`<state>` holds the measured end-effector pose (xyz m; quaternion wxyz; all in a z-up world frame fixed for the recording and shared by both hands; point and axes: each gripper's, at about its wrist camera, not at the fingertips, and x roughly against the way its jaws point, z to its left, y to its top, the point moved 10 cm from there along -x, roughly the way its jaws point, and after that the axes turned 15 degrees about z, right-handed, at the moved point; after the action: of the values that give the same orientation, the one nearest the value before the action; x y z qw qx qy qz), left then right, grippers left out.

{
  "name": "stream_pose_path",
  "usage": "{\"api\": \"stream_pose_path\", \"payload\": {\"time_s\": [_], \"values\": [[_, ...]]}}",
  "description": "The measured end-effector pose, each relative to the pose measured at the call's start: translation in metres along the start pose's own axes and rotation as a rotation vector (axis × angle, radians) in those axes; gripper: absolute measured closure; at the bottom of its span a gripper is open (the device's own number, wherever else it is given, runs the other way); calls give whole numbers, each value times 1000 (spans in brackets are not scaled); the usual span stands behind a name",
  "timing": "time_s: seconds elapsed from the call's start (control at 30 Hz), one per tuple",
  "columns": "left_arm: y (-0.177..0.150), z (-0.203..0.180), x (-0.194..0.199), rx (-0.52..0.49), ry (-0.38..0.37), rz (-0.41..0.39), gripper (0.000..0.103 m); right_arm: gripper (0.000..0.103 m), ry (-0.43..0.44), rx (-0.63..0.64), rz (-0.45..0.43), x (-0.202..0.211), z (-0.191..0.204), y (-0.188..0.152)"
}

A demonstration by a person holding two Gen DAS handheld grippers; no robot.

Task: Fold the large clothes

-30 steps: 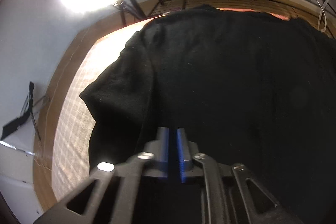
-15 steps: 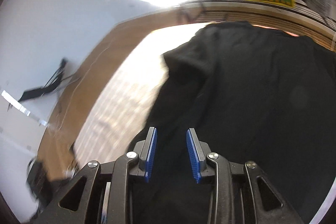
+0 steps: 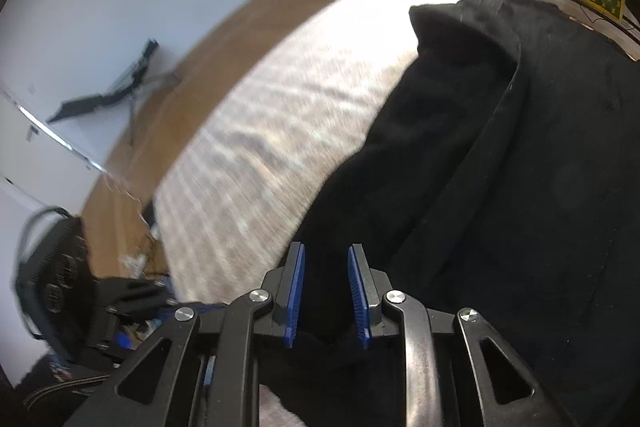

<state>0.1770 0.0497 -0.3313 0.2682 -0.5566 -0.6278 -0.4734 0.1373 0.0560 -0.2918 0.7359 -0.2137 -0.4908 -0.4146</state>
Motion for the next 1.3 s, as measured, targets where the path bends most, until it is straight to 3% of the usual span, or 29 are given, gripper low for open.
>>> {"api": "stream_pose_path", "payload": {"time_s": [0.3, 0.43, 0.6, 0.8, 0.93, 1.07, 1.2, 1.3], "values": [[21, -4, 0, -3, 8, -21, 80, 82, -233, 30, 138, -8, -36, -41], [28, -2, -10, 0, 12, -6, 80, 82, -188, -8, 105, 11, -55, -72], [25, -14, -24, -50, 29, 31, 80, 78, -107, -51, 17, 34, -60, -85], [6, -39, -37, -187, 91, 95, 80, 78, 31, -50, -119, 49, -38, -68], [-10, -52, -28, -214, 21, 117, 80, 78, 100, -53, -104, 27, -22, -55], [-15, -33, -2, -146, 53, 54, 80, 78, 19, -4, -3, -2, -19, -67], [-11, 3, 16, 4, 56, -3, 80, 78, -12, 42, 65, -8, -22, -99], [-5, 16, 11, 71, 41, 0, 80, 78, 25, 44, 45, 4, -24, -107]]}}
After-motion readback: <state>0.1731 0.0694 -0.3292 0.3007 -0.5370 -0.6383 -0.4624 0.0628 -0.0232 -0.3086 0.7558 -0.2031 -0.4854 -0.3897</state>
